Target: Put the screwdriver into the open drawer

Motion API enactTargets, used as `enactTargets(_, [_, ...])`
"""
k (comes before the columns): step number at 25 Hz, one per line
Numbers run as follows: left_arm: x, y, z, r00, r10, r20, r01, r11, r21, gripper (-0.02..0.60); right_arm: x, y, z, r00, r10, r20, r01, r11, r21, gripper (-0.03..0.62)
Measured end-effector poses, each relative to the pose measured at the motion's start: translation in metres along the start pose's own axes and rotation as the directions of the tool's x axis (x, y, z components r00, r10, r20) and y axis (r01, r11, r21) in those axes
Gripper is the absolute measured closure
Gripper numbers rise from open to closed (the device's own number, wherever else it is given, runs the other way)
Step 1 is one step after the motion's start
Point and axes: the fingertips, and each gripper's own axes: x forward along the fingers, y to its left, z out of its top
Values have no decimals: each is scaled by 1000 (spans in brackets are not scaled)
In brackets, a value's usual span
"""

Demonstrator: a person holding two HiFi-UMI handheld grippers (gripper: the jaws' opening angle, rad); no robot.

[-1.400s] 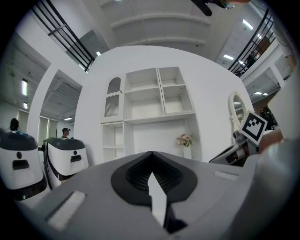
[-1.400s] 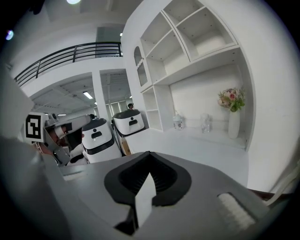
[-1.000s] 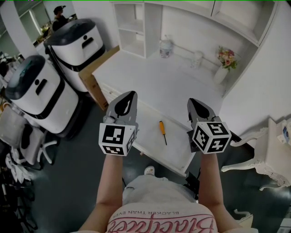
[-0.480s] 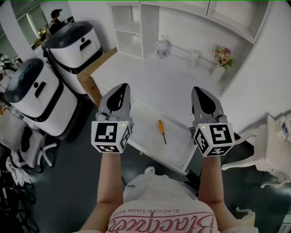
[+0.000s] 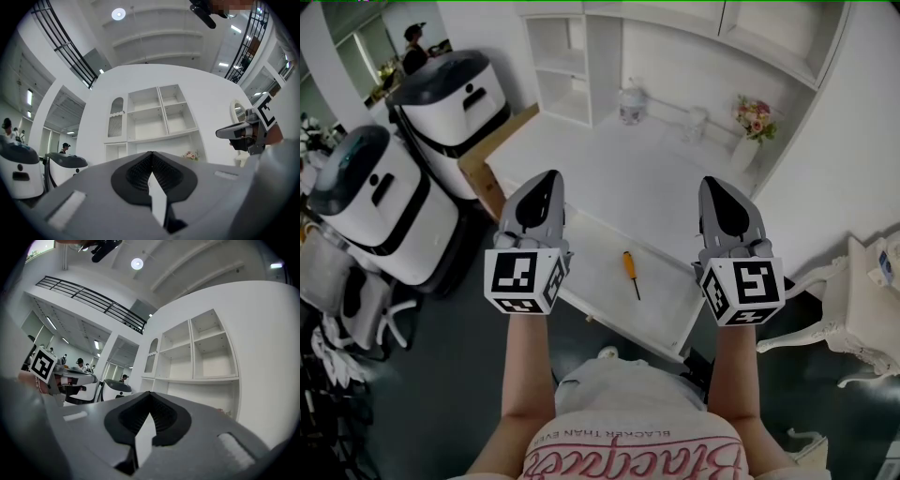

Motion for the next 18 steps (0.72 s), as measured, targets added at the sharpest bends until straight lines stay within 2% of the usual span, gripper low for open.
enactTargets(18, [7, -10, 4, 1000, 3, 17, -3, 1000, 6, 565, -7, -13, -3, 1000, -13, 17, 13, 1000, 1, 593])
